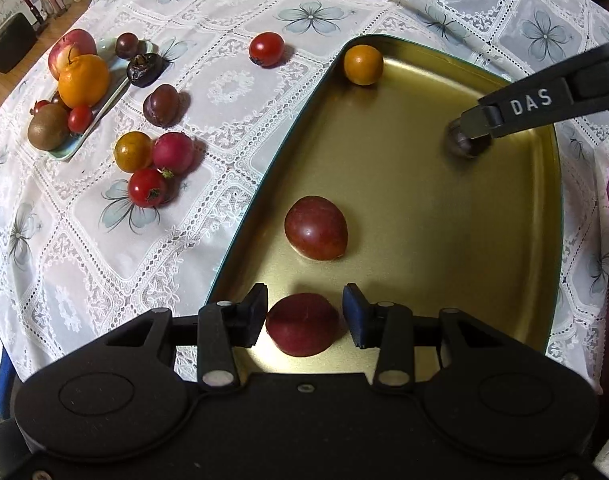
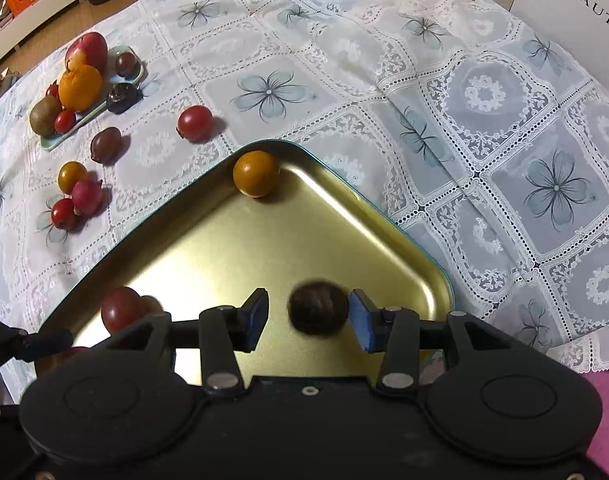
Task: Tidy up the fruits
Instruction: 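Release the dark brown fruit into the tray with the right tool while the left tool releases the pink-red fruit, then grasp a red cherry tomato with the right tool while the left tool grasps another red tomato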
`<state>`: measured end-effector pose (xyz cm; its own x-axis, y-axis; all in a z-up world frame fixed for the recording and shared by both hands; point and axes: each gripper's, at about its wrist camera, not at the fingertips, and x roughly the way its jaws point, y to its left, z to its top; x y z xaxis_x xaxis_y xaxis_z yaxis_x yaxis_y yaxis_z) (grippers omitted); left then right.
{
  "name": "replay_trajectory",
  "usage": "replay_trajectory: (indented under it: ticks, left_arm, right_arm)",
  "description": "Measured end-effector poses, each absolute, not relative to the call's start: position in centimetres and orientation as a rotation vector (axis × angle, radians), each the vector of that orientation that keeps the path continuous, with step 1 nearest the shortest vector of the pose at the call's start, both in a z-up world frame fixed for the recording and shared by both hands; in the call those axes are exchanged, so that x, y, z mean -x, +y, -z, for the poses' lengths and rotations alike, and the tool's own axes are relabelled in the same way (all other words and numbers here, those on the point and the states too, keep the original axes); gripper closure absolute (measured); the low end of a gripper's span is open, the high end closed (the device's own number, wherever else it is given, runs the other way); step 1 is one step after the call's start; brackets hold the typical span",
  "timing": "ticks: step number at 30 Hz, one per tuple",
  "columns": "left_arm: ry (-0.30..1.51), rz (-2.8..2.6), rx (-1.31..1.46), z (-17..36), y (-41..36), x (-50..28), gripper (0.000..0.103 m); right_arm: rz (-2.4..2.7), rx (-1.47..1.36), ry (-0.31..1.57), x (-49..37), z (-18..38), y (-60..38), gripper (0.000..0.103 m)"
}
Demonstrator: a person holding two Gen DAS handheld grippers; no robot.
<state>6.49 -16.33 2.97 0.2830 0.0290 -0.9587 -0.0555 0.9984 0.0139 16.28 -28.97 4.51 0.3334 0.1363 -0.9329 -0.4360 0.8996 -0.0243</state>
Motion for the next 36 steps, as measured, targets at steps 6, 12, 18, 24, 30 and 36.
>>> replay_trajectory:
  ticks: [6,12,18,24,30,36]
  left_arm:
    - [1.269,-0.065,0.046,-3.4,-15.8,-6.5,0.053]
    - [1.245,-0.075,0.055,-4.1,-14.7,-6.9,0.053]
    - [1.201,-0.155,0.101,-5.1,-11.0,-8.2,0.053]
    - [1.164,-0.260,0.123,-5.0,-6.7,-9.9,0.053]
    - [1.176,-0.290,0.156,-3.5,-3.9,-11.4,0.053]
    - [1.207,-0.253,0.168,-1.4,-3.5,-11.9,0.053]
  right_arm:
    - [-0.365,0.263,1.170,-16.4,-4.9,-29.3,0.057]
    - [-0.352,0.250,1.171,-16.5,-4.9,-29.2,0.057]
    - [-0.346,0.199,1.180,-16.8,-5.1,-29.3,0.057]
    - [-0.336,0.151,1.201,-17.2,-4.8,-29.1,0.057]
    - [-0.331,0.124,1.227,-17.6,-4.3,-28.4,0.056]
    - [-0.322,0.129,1.241,-17.8,-3.7,-27.4,0.056]
